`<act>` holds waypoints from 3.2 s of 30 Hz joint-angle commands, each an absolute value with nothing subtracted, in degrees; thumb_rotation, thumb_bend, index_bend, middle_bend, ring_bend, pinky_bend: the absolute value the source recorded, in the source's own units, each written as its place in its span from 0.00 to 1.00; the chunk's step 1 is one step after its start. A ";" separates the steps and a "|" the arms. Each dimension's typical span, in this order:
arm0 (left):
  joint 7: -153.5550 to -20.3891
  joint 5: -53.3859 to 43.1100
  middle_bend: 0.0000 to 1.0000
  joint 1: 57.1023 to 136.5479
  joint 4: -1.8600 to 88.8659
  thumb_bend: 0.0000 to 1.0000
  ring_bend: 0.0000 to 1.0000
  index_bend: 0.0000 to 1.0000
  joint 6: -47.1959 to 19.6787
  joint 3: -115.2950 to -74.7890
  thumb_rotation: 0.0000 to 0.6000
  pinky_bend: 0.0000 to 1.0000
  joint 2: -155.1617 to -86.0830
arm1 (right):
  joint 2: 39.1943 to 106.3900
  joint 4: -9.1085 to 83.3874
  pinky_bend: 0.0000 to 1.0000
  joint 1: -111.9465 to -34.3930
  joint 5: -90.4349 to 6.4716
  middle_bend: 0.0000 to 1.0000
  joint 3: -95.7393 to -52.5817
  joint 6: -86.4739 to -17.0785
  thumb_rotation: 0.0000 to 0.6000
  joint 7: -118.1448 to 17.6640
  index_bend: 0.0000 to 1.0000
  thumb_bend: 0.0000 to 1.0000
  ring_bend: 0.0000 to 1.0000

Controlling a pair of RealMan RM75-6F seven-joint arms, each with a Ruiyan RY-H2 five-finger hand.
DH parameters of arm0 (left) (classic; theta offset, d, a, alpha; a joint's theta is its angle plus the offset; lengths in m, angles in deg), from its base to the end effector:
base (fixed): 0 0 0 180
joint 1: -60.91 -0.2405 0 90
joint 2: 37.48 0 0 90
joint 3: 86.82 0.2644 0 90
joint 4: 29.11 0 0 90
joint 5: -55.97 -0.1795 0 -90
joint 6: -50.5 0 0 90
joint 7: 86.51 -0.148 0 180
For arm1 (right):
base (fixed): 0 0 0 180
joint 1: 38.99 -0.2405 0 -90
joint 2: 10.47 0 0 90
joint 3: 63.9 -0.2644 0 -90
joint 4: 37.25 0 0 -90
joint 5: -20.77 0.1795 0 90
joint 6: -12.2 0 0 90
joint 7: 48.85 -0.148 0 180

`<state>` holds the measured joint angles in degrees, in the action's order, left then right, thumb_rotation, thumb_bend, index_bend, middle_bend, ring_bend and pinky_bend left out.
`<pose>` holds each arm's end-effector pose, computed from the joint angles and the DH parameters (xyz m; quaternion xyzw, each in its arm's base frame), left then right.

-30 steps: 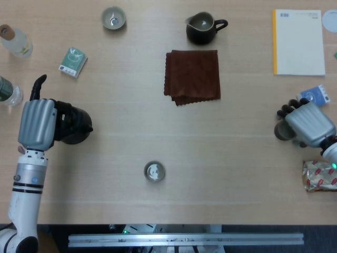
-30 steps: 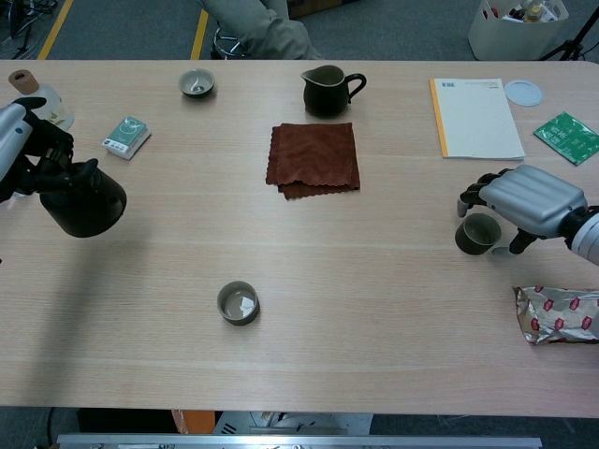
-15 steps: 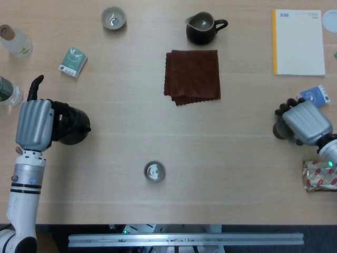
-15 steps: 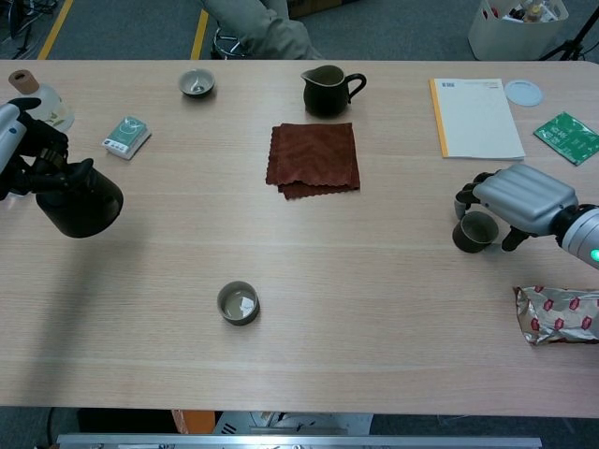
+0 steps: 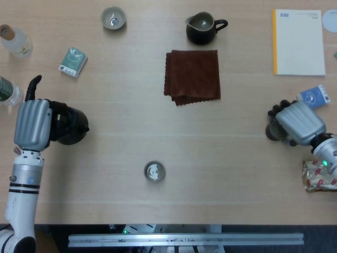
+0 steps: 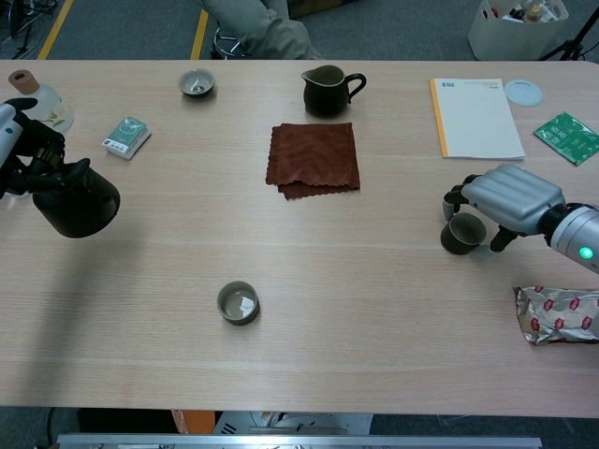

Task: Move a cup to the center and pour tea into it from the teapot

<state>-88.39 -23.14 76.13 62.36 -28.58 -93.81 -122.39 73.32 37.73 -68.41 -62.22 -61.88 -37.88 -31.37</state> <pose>-0.2477 0.2405 0.0774 -0.5516 -0.4746 -0.4863 0.4837 -0.2764 -0.2745 0.0145 0.8383 -0.3041 0.1970 0.4073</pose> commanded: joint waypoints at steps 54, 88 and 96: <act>-92.53 -25.40 1.00 75.59 67.65 0.36 0.79 0.94 -30.77 -93.74 1.00 0.07 -117.94 | 88.34 47.76 0.50 -98.73 -32.16 0.40 -72.50 -29.05 1.00 -4.74 0.47 0.16 0.30; -92.92 -25.26 1.00 75.05 67.91 0.36 0.79 0.94 -31.07 -93.52 1.00 0.07 -117.07 | 103.03 31.86 0.48 -113.40 -17.84 0.40 -72.89 -30.36 1.00 2.50 0.47 0.16 0.30; -93.06 -24.98 1.00 75.08 67.72 0.36 0.79 0.94 -30.88 -93.60 1.00 0.07 -117.08 | 106.01 26.47 0.47 -114.99 -17.04 0.40 -73.63 -28.56 1.00 1.40 0.47 0.16 0.30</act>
